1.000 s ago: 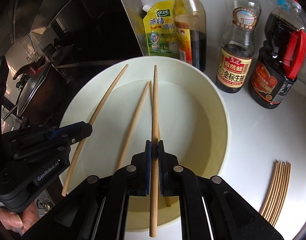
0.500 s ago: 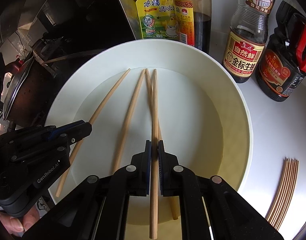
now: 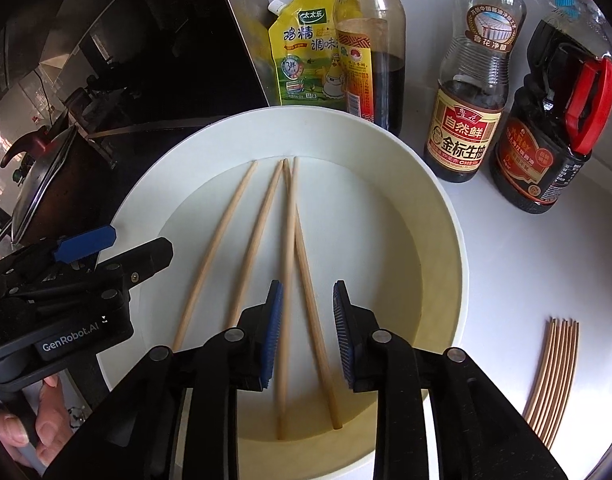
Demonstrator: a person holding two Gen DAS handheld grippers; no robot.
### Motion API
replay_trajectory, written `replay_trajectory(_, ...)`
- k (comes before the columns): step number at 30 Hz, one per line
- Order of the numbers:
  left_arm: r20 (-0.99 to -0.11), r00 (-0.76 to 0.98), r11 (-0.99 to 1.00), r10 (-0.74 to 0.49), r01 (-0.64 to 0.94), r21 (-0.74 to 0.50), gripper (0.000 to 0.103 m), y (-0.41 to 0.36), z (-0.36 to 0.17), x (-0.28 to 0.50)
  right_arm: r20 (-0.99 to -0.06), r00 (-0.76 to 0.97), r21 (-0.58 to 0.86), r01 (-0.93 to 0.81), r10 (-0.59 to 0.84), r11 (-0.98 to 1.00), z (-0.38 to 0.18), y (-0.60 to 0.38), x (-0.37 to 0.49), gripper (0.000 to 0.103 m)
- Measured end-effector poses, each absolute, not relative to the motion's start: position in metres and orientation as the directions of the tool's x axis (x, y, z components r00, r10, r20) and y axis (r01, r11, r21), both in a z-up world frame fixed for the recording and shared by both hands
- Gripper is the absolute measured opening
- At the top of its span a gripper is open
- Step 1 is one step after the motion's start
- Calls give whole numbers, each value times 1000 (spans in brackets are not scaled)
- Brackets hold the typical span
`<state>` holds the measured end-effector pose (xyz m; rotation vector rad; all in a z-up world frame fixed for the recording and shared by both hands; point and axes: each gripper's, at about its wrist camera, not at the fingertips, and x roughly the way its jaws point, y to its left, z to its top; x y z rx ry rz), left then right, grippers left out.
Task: Organize utensils
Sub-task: 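Carry the chopstick into the white basin and open the right tool, then move the open right tool back toward the chopstick row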
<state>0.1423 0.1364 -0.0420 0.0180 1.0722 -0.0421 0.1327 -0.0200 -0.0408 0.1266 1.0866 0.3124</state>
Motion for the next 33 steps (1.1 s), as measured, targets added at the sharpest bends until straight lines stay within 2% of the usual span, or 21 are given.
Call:
replay_trajectory(3, -873, 488, 999, -14, 35, 4, 76, 137, -38, 135, -848, 427, 256, -187, 314, 948, -39, -22, 128, 26)
replay_trajectory(8, -865, 502, 1000, 5, 13, 13, 82, 139, -34, 122, -841, 443, 250, -190, 310, 950, -33, -24, 118, 38)
replay_trajectory(17, -858, 514, 1000, 25, -18, 18, 84, 141, -24, 97, -829, 475, 219, -208, 294, 953, -19, -25, 98, 44)
replay_trajectory(33, -847, 531, 999, 38, -48, 14, 96, 135, -9, 60, -811, 533, 168, -179, 239, 969, 0, -45, 60, 54)
